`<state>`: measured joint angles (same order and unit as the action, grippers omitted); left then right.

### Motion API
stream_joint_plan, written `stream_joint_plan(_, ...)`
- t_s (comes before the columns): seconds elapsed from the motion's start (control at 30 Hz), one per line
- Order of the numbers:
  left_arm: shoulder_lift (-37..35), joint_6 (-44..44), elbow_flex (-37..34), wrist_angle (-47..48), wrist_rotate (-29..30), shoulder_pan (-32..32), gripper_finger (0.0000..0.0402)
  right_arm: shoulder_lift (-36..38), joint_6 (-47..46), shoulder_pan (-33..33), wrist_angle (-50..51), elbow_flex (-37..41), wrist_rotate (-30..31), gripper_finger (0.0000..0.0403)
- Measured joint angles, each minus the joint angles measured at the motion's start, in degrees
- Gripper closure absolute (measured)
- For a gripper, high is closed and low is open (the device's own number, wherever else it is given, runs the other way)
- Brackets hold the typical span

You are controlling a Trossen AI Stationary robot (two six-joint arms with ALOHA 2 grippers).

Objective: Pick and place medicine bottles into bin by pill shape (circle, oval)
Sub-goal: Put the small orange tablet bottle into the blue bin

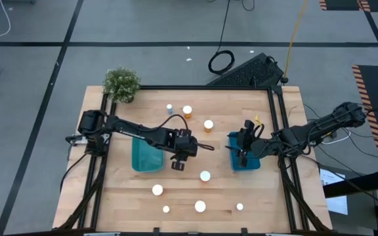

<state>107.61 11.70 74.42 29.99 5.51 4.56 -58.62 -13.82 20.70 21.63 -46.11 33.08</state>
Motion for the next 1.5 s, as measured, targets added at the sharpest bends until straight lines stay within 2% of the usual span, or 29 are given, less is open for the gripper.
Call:
stream_joint_plan(0.17, -1.93, -0.23, 0.43, -0.05, 0.19, 0.02, 0.0278, -2.19, -0.12, -1.54, -5.31, 0.00, 0.06, 0.0200)
stream_joint_plan(0.37, -6.00, -0.44, 0.43, 0.18, 0.52, 0.02, 0.0277, -10.05, 0.45, -4.39, -11.21, 0.09, -0.60, 0.0200)
stream_joint_plan(0.63, -11.17, -1.70, 0.45, -1.63, 0.54, 0.02, 0.0277, -21.88, 3.59, -7.26, -29.35, 0.09, -9.46, 0.0200)
stream_joint_plan(0.8, -10.94, -0.67, 0.45, -4.05, 0.52, 0.02, 0.0277, -26.51, 4.46, -7.88, -36.08, 0.09, -10.16, 0.0195)
stream_joint_plan(1.2, -10.64, 0.05, 0.45, -7.44, 0.52, 0.07, 0.0277, -27.83, 5.09, -8.77, -38.54, 0.02, -10.47, 0.0197)
stream_joint_plan(1.5, -10.64, 0.18, 0.45, -8.22, 0.53, 0.13, 0.0277, -27.83, 4.68, -9.06, -40.26, 0.04, -12.37, 0.0255)
